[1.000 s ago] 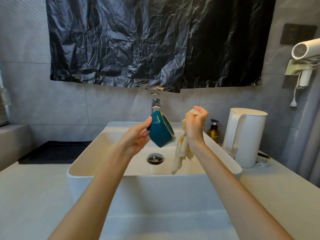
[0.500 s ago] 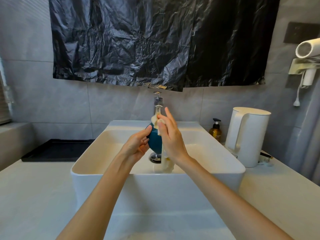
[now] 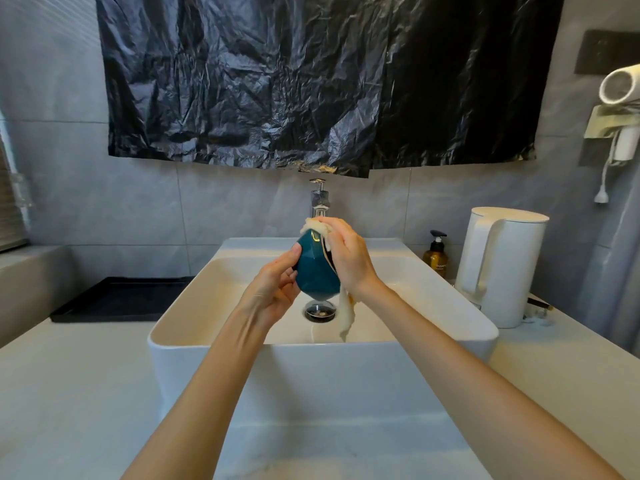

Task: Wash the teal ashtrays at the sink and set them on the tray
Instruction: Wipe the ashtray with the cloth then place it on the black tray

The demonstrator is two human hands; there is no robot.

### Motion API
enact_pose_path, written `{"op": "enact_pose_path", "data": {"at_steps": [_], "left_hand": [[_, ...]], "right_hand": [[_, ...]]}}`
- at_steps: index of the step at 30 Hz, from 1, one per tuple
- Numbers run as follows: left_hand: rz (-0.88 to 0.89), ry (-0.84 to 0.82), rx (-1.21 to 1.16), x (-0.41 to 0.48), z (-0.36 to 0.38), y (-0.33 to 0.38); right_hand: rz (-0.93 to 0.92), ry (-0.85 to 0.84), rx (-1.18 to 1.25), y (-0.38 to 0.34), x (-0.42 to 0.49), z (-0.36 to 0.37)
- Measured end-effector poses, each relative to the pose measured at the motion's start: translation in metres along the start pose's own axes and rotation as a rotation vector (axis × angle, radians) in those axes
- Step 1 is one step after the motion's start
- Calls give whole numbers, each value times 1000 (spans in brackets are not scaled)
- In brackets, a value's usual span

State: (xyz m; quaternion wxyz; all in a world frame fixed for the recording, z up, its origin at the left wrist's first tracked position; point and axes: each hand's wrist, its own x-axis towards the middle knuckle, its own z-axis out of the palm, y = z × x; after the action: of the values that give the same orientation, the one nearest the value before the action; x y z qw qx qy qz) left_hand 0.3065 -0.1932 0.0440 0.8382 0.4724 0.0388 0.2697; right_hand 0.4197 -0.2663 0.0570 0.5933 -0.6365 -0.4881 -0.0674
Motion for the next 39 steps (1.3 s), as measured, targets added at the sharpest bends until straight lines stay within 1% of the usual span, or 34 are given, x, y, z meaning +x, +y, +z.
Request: {"op": "enact_pose_path", "data": {"at_steps": [6, 10, 13, 15, 16, 18, 20, 21, 22, 24, 25, 27, 28, 30, 32, 35, 37, 39], "left_hand": [[-29, 61, -31, -1, -2, 0], [-27, 120, -165, -2, -1, 1], [5, 134, -256, 0, -5, 0], [32, 149, -281, 3, -8, 1], [46, 163, -283, 5, -9, 2], [59, 177, -265, 5, -10, 1], [51, 190, -167, 5, -9, -4], [52, 215, -95, 6, -9, -7], [55, 240, -13, 6, -8, -9], [34, 252, 85, 8, -7, -11], [21, 232, 84, 11, -8, -11], [27, 141, 6, 13, -10, -9], [35, 101, -36, 12, -11, -8], [44, 68, -68, 9, -13, -7], [64, 78, -91, 7, -13, -5], [60, 114, -116, 5, -10, -4], [47, 120, -98, 5, -10, -4], [44, 110, -80, 3, -8, -4]], "right_hand": [[233, 88, 74, 9, -6, -4], [319, 97, 76, 12, -16, -6], [359, 87, 126, 11, -25, 0], [311, 55, 122, 1, -35, 4], [252, 26, 119, -7, -42, 7], [77, -47, 51, -24, -54, 14], [-154, -157, -144, -37, -57, 30], [-245, -217, -254, -39, -54, 38], [-297, -235, -326, -38, -48, 44], [-337, -190, -413, -35, -34, 49], [-355, -139, -465, -34, -29, 47], [-407, -26, -512, -32, -26, 40], [-387, 1, -501, -32, -23, 34], [-259, 28, -427, -27, -18, 18], [-76, 29, -306, -15, -13, 5], [107, 49, -205, -5, -23, -1], [144, 106, -148, -3, -34, 2], [94, 148, -60, -12, -41, 3]]}}
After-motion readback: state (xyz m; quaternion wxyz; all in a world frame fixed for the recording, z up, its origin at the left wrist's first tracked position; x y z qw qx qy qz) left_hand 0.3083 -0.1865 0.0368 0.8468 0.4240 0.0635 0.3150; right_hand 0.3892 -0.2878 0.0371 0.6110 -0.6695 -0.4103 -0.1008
